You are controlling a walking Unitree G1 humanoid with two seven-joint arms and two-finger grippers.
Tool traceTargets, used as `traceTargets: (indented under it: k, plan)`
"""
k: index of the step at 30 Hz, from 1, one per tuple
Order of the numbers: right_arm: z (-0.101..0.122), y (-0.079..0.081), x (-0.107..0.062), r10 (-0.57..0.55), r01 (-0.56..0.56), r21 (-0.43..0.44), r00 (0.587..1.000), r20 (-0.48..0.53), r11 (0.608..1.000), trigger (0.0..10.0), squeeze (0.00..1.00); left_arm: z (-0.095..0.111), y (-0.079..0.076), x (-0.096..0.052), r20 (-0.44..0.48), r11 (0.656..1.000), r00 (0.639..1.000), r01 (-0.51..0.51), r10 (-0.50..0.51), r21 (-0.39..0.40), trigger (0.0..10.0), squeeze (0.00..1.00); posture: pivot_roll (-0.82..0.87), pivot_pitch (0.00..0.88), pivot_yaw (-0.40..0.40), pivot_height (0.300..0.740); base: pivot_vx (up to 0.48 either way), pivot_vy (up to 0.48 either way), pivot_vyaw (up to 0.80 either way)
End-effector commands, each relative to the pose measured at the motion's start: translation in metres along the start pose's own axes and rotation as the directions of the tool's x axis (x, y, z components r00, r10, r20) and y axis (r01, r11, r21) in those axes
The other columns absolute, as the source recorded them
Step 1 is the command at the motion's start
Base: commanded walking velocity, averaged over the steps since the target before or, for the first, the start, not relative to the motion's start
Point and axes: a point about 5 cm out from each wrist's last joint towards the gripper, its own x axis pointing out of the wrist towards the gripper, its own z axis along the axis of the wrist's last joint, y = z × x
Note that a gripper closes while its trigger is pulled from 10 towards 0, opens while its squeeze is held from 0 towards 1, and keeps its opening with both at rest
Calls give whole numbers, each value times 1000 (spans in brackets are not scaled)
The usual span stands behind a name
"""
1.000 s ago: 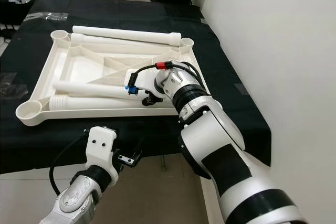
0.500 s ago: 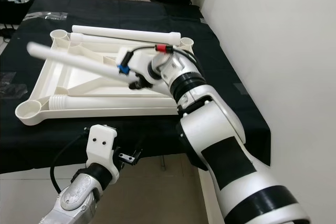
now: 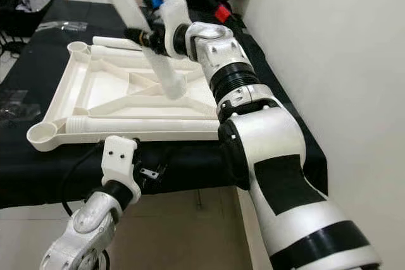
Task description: Building children table
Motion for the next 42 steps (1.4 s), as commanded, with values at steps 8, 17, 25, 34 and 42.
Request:
traceTargets:
  k: [8,17,25,34,42]
  plan:
    - [-47,-1,-12,-76,56,181,992,103,982,0,0,2,19,7,11,997,1000,-16,16,69,10000,1000,47,0,-87,740,0,0,0]
    - [-61,21,-19,-76,45,202,985,152,978,0,0,-2,20,16,-27,995,999,28,-26,99,10000,0,42,0,-65,740,0,0,0]
    - [-59,29,-26,-110,67,231,978,177,971,0,0,-4,18,18,-40,997,998,41,-38,70,10000,0,43,0,-62,740,0,0,0]
    - [-68,43,-35,-95,54,248,983,156,967,0,0,-1,29,22,-22,991,1000,13,-10,134,10000,0,42,0,-62,740,0,0,0]
    - [-71,55,-42,-86,48,273,988,129,961,0,0,0,40,26,-5,985,999,-34,35,168,10000,0,35,0,-58,740,0,0,0]
